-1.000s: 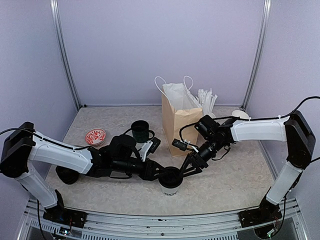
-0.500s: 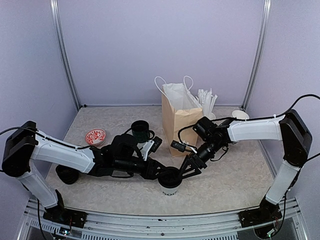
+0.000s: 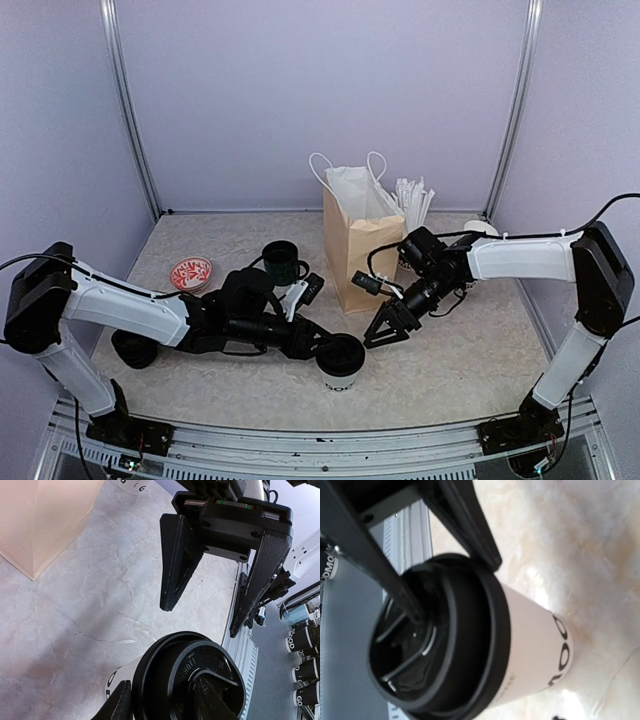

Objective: Pack the takeout coffee

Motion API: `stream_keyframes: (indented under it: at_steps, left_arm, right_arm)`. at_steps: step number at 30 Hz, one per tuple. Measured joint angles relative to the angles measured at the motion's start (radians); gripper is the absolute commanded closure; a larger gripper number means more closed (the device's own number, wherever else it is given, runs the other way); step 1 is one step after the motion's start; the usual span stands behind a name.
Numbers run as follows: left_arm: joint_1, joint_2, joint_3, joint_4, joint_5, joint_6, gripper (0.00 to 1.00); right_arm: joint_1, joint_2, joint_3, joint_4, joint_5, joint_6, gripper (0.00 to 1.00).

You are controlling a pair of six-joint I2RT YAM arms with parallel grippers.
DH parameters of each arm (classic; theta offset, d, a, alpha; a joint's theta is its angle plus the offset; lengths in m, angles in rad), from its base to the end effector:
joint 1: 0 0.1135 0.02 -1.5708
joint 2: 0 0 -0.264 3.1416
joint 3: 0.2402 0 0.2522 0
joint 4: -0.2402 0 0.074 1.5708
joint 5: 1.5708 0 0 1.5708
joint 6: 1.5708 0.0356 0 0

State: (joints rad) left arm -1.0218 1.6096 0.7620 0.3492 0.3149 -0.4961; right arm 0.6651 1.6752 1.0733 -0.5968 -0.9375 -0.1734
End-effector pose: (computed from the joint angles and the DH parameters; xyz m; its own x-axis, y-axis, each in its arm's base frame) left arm 0.1639 -0.2890 0.1818 -0.6730 0.2329 -0.7020 0.7194 0.4264 -0.5483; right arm 0.2325 0.2188 0.1983 -0.6192 -0.6154 -0.4877 -0.7134 0.1814 0.6769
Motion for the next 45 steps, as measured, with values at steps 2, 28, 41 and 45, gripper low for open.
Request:
stream_keyframes:
  at_steps: [2, 28, 41, 45]
  left_arm:
    - [0.000, 0.000, 0.000, 0.000, 0.000, 0.000, 0.59]
    - [0.006, 0.011, -0.006, 0.032, 0.015, 0.000, 0.59]
    - [0.006, 0.011, -0.012, 0.043, 0.012, 0.000, 0.55]
    - [-0.001, -0.003, 0.005, -0.009, -0.014, 0.011, 0.49]
  right_arm:
    - [0.000, 0.001, -0.005, -0.001, -0.001, 0.002, 0.41]
    - [0.013, 0.073, 0.028, -0.040, 0.016, 0.010, 0.38]
    - [0.030, 0.091, 0.076, -0.106, 0.046, 0.005, 0.36]
    - [0.035, 0.069, 0.082, -0.102, 0.099, -0.024, 0.26]
